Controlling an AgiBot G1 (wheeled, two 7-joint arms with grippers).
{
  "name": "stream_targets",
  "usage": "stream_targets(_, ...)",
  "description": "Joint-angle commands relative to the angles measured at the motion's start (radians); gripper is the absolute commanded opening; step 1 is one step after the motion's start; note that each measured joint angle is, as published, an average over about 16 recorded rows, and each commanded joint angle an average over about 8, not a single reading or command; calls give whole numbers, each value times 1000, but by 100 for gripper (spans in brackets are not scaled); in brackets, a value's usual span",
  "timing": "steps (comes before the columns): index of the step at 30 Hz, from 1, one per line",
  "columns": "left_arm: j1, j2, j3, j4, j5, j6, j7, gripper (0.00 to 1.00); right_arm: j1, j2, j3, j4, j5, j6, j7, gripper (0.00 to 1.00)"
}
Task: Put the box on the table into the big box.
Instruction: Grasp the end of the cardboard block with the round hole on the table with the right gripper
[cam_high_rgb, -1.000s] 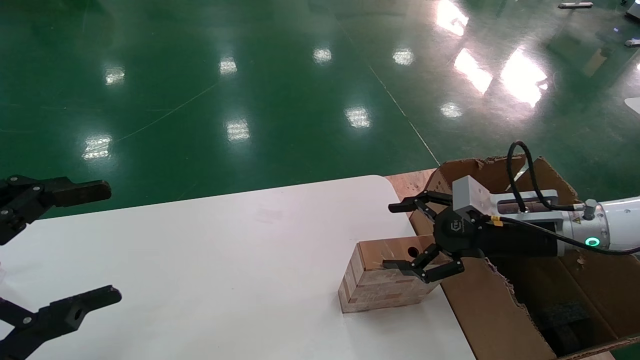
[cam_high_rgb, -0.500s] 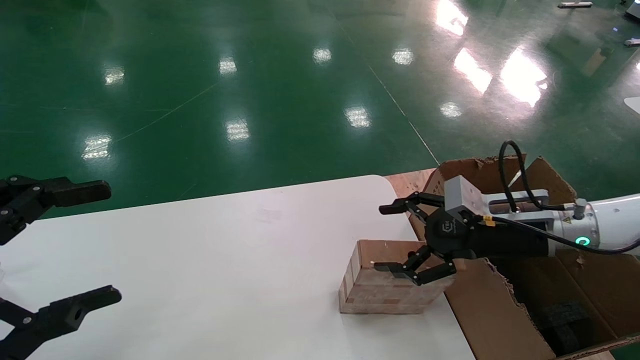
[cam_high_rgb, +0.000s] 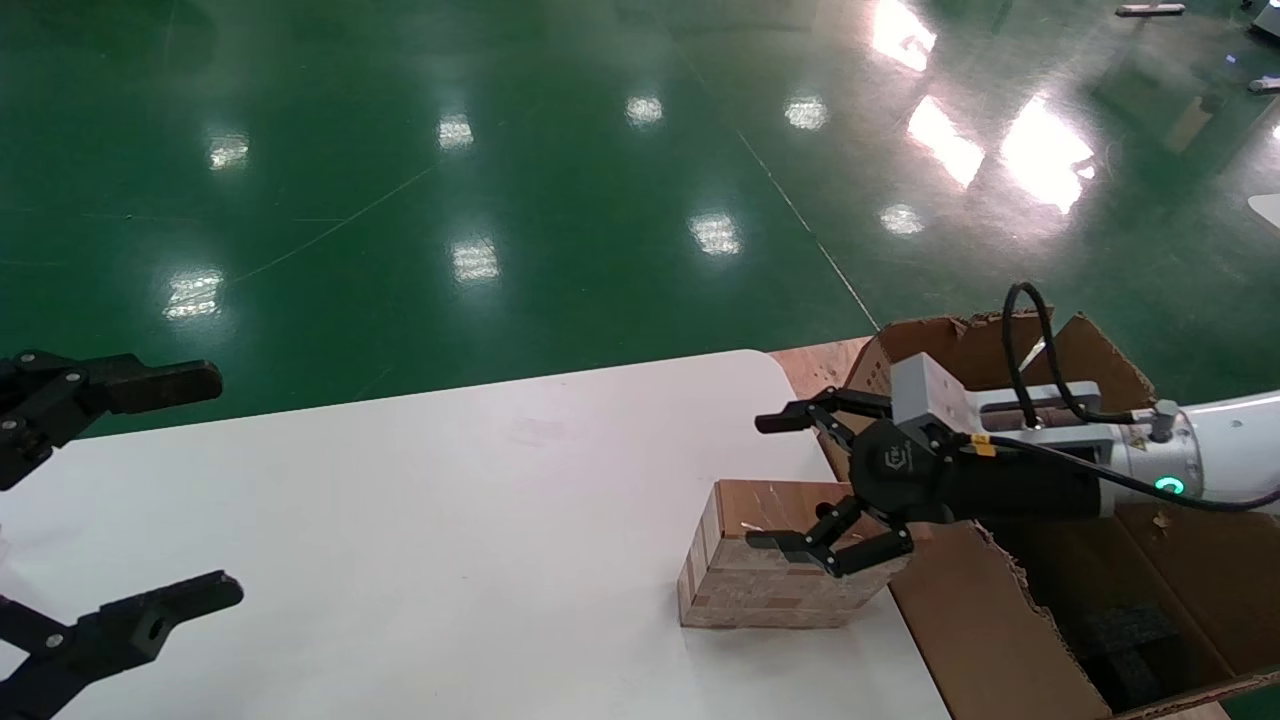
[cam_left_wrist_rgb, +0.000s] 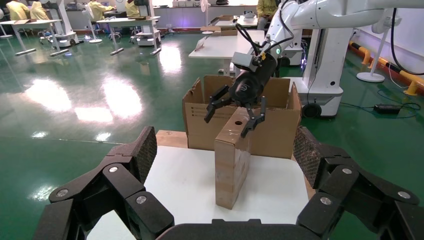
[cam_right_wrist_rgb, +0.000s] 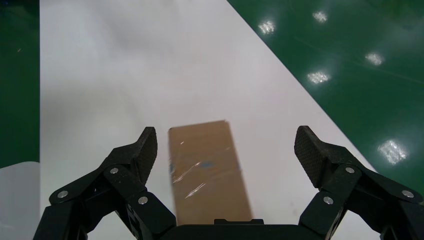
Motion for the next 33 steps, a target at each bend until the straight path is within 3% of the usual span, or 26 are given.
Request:
stream_targets(1,0,0,0,0,0,0,0,100,-4,10,-11,6,11,0,0,100)
stream_targets(33,0,0,0,0,0,0,0,100,12,45,-159,-10,94,2,-34,100)
